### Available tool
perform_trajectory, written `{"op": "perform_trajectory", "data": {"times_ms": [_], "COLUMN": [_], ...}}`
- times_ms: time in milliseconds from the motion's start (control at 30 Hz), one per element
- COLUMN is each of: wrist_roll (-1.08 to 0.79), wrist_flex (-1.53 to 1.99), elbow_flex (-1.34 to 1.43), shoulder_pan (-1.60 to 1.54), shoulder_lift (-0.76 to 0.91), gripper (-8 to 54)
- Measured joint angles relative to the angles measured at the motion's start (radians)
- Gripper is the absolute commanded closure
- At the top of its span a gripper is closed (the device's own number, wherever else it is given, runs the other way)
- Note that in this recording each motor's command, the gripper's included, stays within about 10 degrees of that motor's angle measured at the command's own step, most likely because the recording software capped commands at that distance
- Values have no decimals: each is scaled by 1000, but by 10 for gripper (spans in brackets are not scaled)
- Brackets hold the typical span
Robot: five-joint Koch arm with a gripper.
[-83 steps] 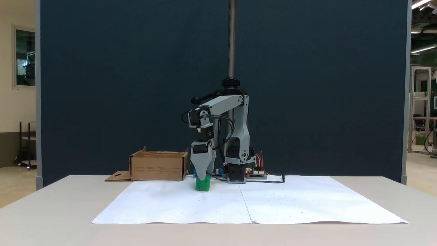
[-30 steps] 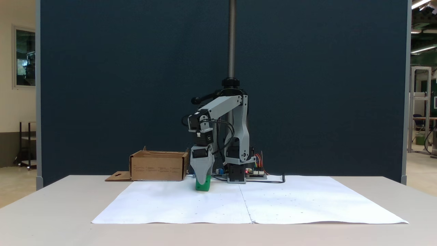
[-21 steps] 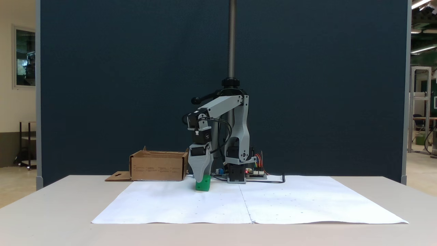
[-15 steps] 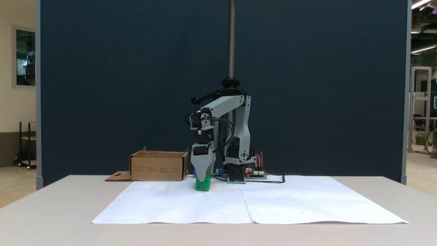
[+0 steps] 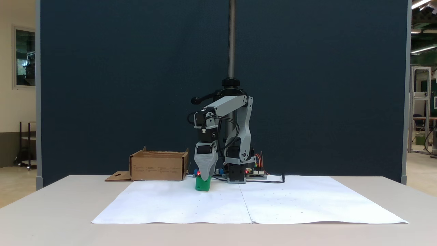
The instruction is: Grasp a green dice and put it in the bin.
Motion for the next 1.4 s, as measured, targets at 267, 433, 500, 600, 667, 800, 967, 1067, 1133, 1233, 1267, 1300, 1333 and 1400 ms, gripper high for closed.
{"op": "perform_trajectory", "data": {"times_ms": [267,433,500,600,667,800,967,1067,1133,1233,1267,1300,1333,1400], "wrist_roll": [0,2,2,2,0,0,0,2,0,2,0,0,2,0], "wrist_flex": [-37,-80,-97,-120,-132,-156,-202,-221,-224,-224,-224,-224,-227,-235], "elbow_flex": [21,26,28,28,28,28,28,28,28,28,28,28,34,43], "shoulder_pan": [0,0,0,0,0,0,0,0,0,0,0,0,0,0], "shoulder_lift": [2,2,2,-3,-2,-29,-75,-103,-103,-118,-117,-117,-118,-117], "gripper": [11,15,16,17,17,17,17,18,26,59,74,84,91,91]}}
